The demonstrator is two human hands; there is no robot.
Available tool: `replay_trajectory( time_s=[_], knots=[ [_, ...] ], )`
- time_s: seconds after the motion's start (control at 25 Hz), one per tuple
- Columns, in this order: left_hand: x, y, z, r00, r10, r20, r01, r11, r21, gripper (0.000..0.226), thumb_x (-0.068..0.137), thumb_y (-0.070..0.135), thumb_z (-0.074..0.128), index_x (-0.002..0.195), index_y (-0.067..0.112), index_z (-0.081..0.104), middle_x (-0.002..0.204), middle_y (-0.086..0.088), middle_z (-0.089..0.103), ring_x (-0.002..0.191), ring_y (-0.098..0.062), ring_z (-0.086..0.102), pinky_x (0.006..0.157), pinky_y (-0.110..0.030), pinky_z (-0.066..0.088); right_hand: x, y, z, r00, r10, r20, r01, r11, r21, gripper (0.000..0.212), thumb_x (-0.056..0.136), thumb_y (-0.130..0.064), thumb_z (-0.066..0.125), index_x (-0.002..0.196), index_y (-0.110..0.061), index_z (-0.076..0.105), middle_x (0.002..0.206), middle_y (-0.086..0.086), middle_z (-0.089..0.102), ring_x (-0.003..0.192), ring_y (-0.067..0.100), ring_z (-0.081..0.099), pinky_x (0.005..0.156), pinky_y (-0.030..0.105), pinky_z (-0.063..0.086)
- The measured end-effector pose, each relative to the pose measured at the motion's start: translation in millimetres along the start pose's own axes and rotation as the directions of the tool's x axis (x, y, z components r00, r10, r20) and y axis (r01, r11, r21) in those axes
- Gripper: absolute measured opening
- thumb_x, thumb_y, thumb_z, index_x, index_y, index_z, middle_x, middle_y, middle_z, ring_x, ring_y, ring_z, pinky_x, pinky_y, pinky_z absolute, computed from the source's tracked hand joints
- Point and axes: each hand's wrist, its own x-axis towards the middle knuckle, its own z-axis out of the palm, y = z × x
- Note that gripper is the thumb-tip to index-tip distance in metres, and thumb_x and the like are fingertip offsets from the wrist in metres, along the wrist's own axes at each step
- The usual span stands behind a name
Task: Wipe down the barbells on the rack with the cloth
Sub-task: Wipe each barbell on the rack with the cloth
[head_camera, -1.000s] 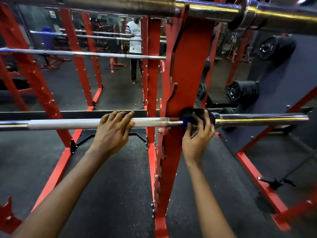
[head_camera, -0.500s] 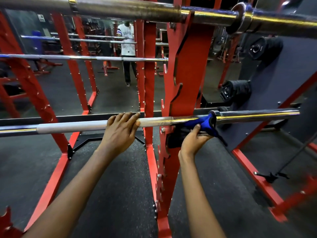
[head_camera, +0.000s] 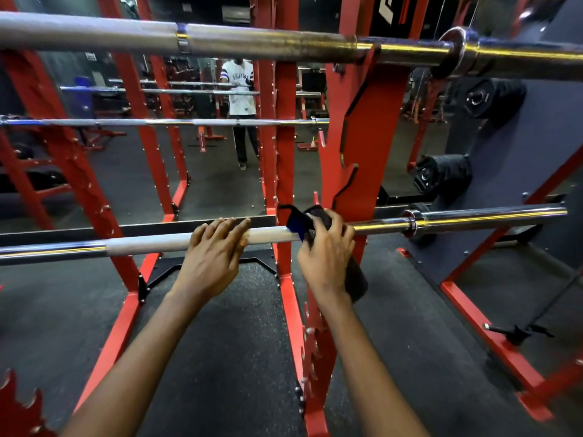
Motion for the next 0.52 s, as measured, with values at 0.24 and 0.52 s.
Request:
replay_trajectory(
  time_s=[0.24,0.52],
  knots=[
    [-3.9,-6.0,-3.5,1.0,0.017,-0.001,-0.017,1.0,-0.015,0.051,0.106,0.046,0.024,0.151,0.032,0.042,0.139,0.004,0.056,0.131,-0.021,0.047,0.114,-0.039,0.027,-0.2,4.1,6.7,0.983,-0.183,0.006,0.183,0.983,-0.033,0.044,0.087,-0.018,0.074,0.131,-0.024,0.068,0.141,0.001,0.054,0.118,0.029,0.05,0.099,0.043,0.048],
    [-3.3,-10.5,-0.8,1.0,0.028,-0.007,-0.028,0.998,-0.059,0.051,0.105,0.047,0.026,0.152,0.033,0.041,0.13,0.002,0.058,0.121,-0.023,0.05,0.109,-0.037,0.026,21.3,36.3,-18.2,0.995,0.098,-0.028,-0.093,0.987,0.133,0.034,0.092,-0.008,0.065,0.125,-0.014,0.071,0.133,0.016,0.056,0.118,0.042,0.053,0.105,0.045,0.043]
  ],
)
